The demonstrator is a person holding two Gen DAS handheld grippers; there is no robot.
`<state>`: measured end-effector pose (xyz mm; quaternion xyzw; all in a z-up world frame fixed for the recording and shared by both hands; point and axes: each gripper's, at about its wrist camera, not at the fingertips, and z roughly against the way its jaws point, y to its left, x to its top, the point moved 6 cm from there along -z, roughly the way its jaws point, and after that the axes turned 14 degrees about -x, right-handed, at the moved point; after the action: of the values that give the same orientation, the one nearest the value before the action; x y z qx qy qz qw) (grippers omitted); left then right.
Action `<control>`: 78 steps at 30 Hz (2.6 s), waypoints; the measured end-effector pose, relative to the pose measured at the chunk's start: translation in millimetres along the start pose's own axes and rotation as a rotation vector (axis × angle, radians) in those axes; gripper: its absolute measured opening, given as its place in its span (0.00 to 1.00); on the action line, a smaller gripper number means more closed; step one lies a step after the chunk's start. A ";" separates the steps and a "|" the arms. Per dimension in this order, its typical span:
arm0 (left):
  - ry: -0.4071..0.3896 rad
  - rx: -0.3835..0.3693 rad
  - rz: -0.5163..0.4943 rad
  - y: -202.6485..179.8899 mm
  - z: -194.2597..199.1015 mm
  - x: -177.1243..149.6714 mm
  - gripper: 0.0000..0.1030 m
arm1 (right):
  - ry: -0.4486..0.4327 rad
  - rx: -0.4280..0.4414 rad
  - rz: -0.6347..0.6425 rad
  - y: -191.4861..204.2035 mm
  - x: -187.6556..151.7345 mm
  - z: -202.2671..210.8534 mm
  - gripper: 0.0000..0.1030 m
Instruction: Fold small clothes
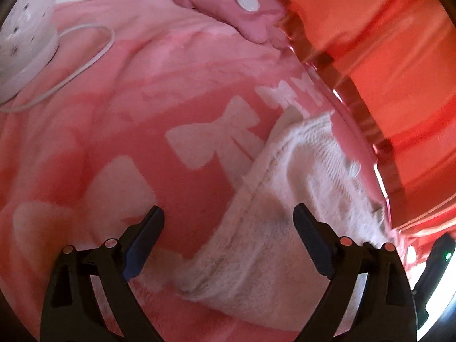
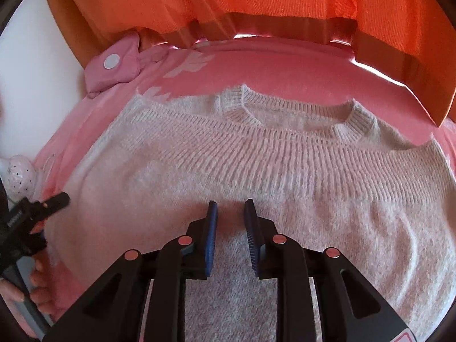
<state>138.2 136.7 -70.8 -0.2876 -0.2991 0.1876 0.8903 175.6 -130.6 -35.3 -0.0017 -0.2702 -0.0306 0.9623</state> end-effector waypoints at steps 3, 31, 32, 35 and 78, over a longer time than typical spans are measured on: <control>0.016 -0.009 -0.041 -5.1 -3.9 -1.4 0.62 | 0.004 0.024 -0.011 -1.3 -0.6 -0.7 0.28; 0.263 -0.411 -0.682 -281.2 -51.8 -197.4 0.11 | -0.108 0.069 -0.581 -229.0 -22.5 50.7 0.52; 0.258 -0.430 -0.686 -276.6 -39.3 -195.1 0.14 | -0.103 0.110 -0.567 -223.7 -21.8 50.4 0.54; 0.224 -0.403 -0.709 -253.5 -7.3 -183.6 0.46 | -0.109 0.187 -0.535 -208.3 -16.6 54.1 0.59; 0.207 -0.317 -0.530 -196.6 1.5 -154.9 0.13 | -0.386 0.311 -0.337 -177.4 -45.8 191.9 0.09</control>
<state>52.8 -91.4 -12.9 -0.3521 -0.2971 -0.1299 0.8780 26.2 -301.3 102.4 0.1848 -0.4461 -0.1475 0.8632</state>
